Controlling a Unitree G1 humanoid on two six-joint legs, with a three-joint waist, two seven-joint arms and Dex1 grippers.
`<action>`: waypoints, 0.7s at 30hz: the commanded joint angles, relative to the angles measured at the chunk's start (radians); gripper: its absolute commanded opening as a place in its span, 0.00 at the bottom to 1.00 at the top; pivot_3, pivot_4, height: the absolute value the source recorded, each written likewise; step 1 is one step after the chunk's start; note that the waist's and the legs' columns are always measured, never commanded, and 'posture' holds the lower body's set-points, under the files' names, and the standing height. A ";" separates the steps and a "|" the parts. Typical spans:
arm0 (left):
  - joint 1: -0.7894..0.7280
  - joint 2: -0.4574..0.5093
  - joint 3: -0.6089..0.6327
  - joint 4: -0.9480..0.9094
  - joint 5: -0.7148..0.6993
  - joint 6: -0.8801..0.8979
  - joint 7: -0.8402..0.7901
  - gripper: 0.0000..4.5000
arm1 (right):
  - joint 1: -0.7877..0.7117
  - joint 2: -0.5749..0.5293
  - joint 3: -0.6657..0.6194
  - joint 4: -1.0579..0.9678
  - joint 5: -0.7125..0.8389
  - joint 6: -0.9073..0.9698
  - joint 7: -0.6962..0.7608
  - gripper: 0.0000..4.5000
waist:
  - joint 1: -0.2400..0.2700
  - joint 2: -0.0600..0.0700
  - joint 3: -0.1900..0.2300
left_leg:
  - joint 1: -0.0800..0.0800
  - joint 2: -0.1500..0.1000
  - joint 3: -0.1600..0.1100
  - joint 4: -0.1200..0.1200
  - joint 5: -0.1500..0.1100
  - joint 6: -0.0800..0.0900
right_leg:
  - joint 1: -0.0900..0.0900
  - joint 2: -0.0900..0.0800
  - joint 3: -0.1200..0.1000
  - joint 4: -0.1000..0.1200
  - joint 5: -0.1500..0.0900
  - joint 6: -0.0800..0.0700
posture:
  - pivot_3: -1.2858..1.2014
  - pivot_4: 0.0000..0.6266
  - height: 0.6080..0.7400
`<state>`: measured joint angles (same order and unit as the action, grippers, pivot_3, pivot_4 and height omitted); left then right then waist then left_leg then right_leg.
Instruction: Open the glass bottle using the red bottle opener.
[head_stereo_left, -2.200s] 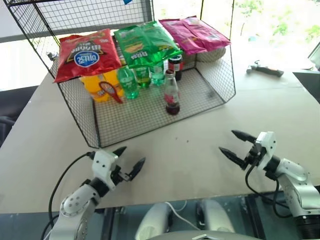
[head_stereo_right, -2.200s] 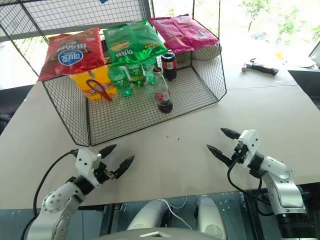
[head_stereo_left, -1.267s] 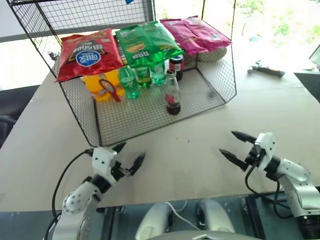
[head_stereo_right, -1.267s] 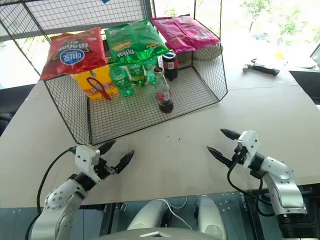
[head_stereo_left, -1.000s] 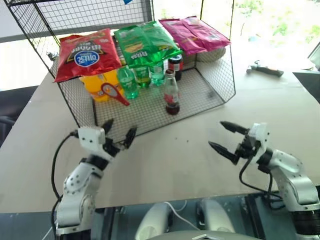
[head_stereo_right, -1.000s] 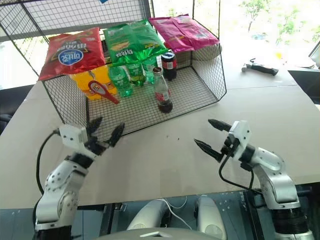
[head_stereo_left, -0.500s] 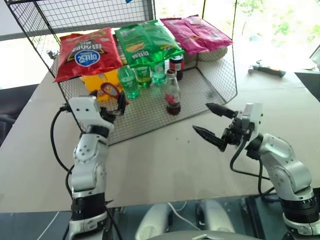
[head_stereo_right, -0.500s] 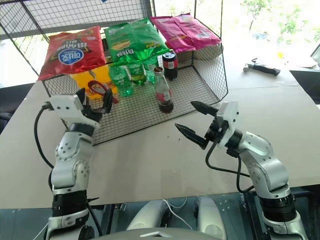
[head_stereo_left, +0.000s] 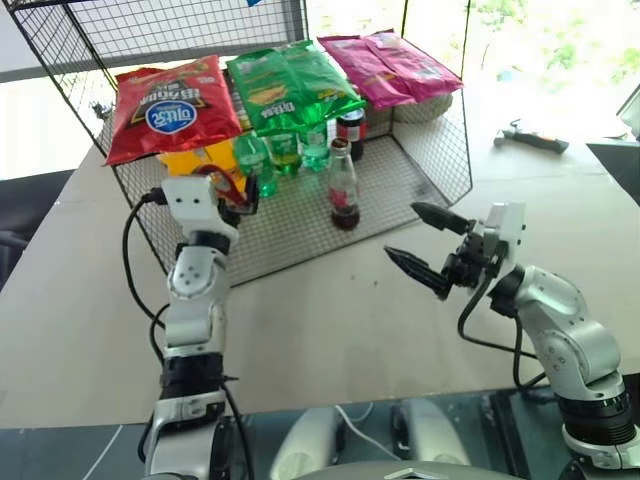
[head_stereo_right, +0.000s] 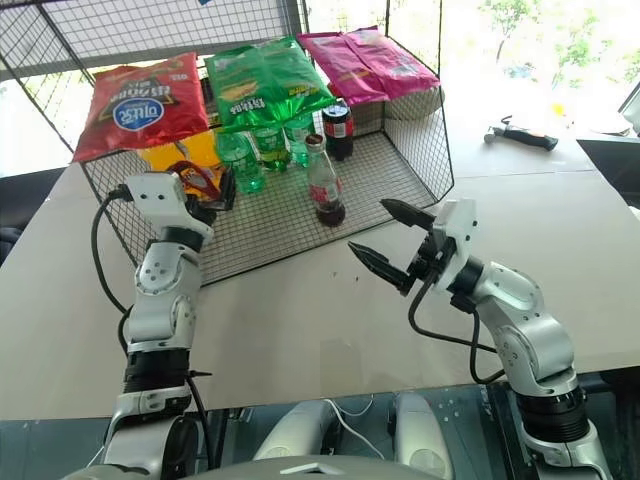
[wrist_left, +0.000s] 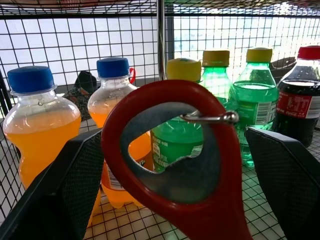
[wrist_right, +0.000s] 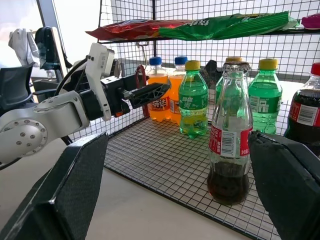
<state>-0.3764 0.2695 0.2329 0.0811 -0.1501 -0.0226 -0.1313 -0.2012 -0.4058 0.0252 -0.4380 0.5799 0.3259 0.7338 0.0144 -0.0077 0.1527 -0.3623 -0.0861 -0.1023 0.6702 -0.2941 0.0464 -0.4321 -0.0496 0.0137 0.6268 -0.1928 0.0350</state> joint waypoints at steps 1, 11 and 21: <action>-0.017 0.014 0.001 0.004 0.026 -0.046 0.011 1.00 | -0.005 0.000 -0.011 -0.054 0.015 -0.006 -0.006 0.99 | 0.000 0.000 0.000 | 0.000 0.000 0.000 0.000 0.000 0.000 | 0.000 0.000 0.000 0.000 0.000 0.000 | 0.52 0.24 0.96; -0.023 0.004 0.004 0.028 0.023 -0.080 0.015 0.46 | 0.003 -0.002 -0.009 -0.050 0.009 -0.010 -0.004 1.00 | 0.000 0.000 0.000 | 0.000 0.000 0.000 0.000 0.000 0.000 | 0.000 0.000 0.000 0.000 0.000 0.000 | 0.52 0.24 0.96; -0.013 -0.005 -0.003 0.006 0.026 -0.113 0.016 0.45 | 0.007 -0.004 -0.007 -0.041 -0.001 -0.017 0.004 1.00 | 0.000 0.000 0.000 | 0.000 0.000 0.000 0.000 0.000 0.000 | 0.000 0.000 0.000 0.000 0.000 0.000 | 0.52 0.24 0.96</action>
<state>-0.3849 0.2657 0.2281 0.1297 -0.1293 -0.1026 -0.1219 -0.1920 -0.4060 0.0252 -0.4448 0.5733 0.3243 0.7355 0.0145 -0.0078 0.1527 -0.3623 -0.0861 -0.1023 0.6703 -0.2942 0.0465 -0.4321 -0.0496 0.0138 0.6269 -0.1927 0.0351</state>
